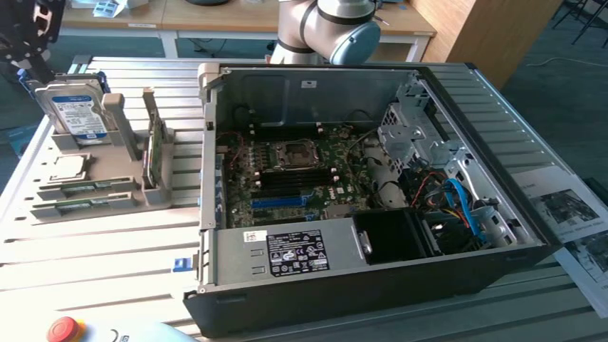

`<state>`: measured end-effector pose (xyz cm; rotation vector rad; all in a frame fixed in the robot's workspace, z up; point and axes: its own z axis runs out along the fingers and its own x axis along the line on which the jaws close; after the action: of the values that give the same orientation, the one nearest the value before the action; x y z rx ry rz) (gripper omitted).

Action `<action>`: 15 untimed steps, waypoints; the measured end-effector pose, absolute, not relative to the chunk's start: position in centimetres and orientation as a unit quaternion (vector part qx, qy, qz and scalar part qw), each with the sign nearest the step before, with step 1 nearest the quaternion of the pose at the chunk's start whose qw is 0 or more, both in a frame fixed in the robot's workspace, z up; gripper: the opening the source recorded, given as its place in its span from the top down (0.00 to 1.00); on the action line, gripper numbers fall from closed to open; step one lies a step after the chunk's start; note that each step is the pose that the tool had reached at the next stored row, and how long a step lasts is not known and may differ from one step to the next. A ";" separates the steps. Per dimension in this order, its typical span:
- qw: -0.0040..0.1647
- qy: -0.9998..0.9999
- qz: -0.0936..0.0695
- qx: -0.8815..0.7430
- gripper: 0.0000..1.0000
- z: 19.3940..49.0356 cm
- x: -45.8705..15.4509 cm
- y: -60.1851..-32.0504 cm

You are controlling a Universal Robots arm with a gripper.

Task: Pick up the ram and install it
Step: 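Pick up the ram and move it above insertion slot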

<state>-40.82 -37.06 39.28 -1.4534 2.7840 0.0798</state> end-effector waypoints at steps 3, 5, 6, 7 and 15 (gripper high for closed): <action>-0.001 0.874 0.025 -0.486 0.90 39.3 -40.8 -37.1; -0.001 0.865 0.025 -0.502 0.90 39.3 -40.8 -37.1; -0.001 0.860 0.025 -0.510 0.90 39.3 -40.8 -37.1; -0.002 0.855 0.025 -0.518 0.90 39.3 -40.8 -37.1; -0.003 0.815 0.025 -0.578 0.90 39.3 -40.8 -37.1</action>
<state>-40.81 -37.06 39.28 -1.8207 2.5674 0.0793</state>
